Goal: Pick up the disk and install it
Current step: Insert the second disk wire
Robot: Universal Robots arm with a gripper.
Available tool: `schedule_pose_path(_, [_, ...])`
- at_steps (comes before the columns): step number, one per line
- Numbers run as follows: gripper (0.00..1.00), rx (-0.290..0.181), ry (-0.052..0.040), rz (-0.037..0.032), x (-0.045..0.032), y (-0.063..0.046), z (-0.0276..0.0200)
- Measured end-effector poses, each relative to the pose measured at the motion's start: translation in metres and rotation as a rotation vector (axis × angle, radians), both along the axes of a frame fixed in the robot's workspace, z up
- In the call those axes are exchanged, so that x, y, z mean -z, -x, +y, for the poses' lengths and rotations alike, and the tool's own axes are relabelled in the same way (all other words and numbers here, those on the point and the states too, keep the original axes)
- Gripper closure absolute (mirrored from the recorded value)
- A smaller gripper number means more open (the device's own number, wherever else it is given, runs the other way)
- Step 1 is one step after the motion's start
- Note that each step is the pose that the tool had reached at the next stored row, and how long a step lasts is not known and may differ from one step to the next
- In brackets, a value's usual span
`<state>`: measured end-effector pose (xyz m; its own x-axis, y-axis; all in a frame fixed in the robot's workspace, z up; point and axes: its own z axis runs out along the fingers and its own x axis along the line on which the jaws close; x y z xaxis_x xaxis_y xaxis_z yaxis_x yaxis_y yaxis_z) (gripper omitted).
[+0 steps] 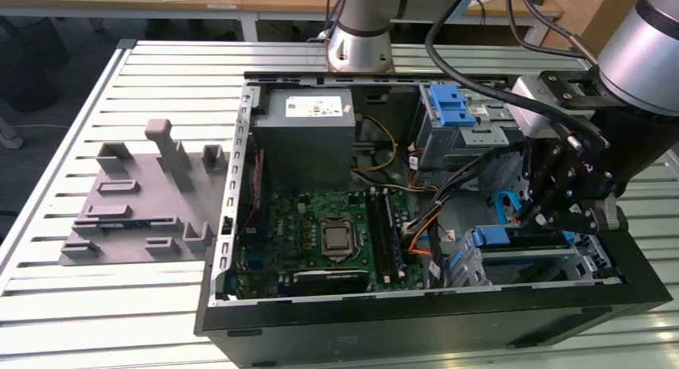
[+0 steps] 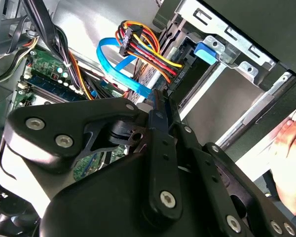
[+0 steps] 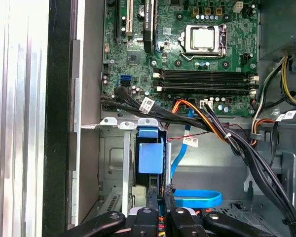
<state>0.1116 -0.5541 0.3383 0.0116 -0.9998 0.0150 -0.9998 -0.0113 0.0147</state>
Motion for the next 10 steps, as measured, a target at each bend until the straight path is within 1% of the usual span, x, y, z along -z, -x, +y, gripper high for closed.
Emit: schedule_pose_path(10, [0.84,0.0,-0.0015,0.0,0.0016,-0.0008,-0.0008])
